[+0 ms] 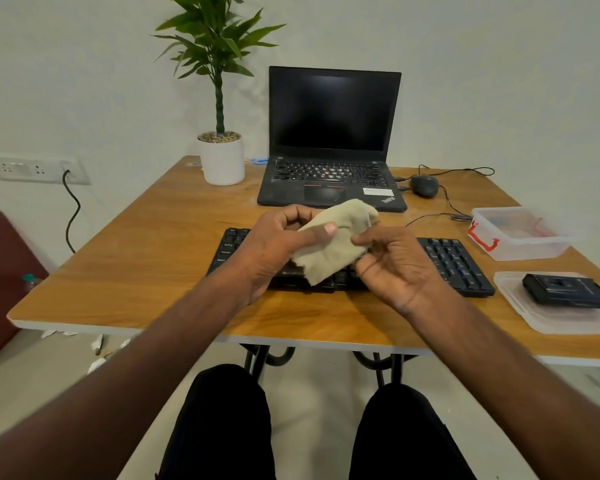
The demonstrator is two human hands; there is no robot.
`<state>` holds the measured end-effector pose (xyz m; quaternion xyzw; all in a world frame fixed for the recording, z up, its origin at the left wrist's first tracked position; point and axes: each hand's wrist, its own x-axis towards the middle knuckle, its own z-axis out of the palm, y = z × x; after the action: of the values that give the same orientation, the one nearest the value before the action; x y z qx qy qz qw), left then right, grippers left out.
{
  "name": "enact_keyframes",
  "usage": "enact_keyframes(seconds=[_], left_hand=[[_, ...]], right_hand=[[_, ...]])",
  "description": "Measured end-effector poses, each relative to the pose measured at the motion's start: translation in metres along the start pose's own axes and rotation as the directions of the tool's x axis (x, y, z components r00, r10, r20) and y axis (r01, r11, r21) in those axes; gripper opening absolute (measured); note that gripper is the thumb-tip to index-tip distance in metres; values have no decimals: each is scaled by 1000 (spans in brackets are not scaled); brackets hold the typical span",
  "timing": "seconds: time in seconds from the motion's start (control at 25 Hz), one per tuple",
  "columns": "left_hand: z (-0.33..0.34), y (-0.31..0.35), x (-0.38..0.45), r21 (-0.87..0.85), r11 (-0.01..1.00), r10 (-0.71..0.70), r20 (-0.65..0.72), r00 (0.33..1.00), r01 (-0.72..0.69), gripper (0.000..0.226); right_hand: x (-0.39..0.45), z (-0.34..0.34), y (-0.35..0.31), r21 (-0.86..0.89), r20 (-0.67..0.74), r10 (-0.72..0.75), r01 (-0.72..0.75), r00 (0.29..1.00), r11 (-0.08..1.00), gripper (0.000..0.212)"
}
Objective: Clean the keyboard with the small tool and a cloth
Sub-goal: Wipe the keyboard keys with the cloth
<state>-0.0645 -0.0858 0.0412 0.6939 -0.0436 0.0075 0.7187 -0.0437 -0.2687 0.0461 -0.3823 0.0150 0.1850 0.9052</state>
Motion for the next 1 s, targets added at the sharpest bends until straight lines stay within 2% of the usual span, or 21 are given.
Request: enact_keyframes(seconds=[0.12, 0.2, 0.28, 0.36, 0.48, 0.52, 0.6, 0.68, 0.72, 0.8, 0.84, 0.92, 1.0], left_hand=[[1, -1, -1, -149, 988, -48, -49, 998, 40, 28], [6, -3, -5, -140, 989, -66, -52, 996, 58, 25], [9, -2, -7, 67, 998, -5, -63, 998, 9, 20], [1, 6, -6, 311, 946, 115, -61, 991, -91, 17], [-41, 13, 3, 568, 814, 231, -123, 965, -122, 20], [-61, 12, 5, 606, 789, 256, -177, 950, -99, 19], [-105, 3, 4, 654, 755, 286, -271, 919, -42, 21], [-142, -8, -3, 674, 739, 197, -222, 955, 5, 38], [-155, -13, -6, 665, 747, 94, -135, 986, 20, 56], [-168, -24, -11, 624, 778, -129, 48, 990, 71, 104], [-170, -29, -11, 631, 771, -188, 98, 977, 85, 123], [-172, -36, -5, 727, 683, -212, 101, 972, 74, 139], [-172, -38, -2, 800, 598, -194, 85, 977, 49, 136]], right_hand=[[-4, -1, 2, -92, -38, 56, -59, 998, 994, 45], [-3, -3, 6, -63, -59, 74, -78, 996, 995, 45], [-1, -2, 9, 23, -67, 58, -56, 996, 998, 42], [3, 1, 10, 9, -103, 27, -27, 994, 1000, 39], [14, 8, 19, -289, -202, -89, 27, 975, 957, 36], [18, 12, 22, -407, -192, -140, 51, 971, 912, 35], [25, 22, 27, -636, -87, -227, 121, 970, 762, 35], [36, 33, 32, -804, 108, -255, 236, 961, 546, 32], [43, 40, 36, -852, 214, -250, 306, 944, 425, 29], [58, 55, 47, -882, 383, -223, 427, 896, 198, 25], [65, 64, 53, -874, 445, -192, 471, 875, 121, 23], [76, 79, 68, -847, 525, -109, 531, 844, 34, 21], [86, 90, 83, -825, 565, -24, 564, 825, -36, 23]])
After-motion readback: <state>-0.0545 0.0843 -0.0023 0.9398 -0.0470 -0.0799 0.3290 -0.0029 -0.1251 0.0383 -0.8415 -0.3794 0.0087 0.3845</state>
